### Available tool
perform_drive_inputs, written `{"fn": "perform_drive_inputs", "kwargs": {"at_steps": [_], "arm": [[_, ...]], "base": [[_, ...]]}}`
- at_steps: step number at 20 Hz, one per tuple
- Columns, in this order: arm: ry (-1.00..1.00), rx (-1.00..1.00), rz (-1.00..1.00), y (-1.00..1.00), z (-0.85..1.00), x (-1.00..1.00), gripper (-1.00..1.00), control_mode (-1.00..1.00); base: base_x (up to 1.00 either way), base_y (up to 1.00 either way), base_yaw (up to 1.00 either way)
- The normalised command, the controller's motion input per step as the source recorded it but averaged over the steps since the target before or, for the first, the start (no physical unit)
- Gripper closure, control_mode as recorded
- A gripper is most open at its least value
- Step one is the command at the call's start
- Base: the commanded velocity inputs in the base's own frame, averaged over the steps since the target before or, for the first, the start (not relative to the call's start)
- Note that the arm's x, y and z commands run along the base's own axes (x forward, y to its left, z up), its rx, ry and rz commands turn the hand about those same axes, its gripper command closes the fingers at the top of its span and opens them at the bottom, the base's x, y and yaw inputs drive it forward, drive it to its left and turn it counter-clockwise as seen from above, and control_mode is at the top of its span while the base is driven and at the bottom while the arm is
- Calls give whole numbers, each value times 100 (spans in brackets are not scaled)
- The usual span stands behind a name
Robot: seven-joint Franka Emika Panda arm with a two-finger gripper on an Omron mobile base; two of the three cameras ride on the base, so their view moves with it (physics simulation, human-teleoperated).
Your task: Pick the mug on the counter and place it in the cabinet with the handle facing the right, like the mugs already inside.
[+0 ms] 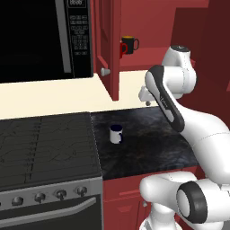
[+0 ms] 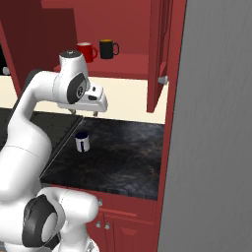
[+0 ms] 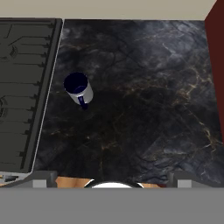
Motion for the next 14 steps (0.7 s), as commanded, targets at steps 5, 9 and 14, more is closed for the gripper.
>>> {"fn": "perform_drive_inputs", "kwargs": {"at_steps": [5,9,14], "arm": [[0,0,0,0,0,0,-100,-100],[0,0,0,0,0,0,-100,-100],[0,0,0,0,0,0,-100,-100]], "base": [[0,0,0],[0,0,0],[0,0,0]]}}
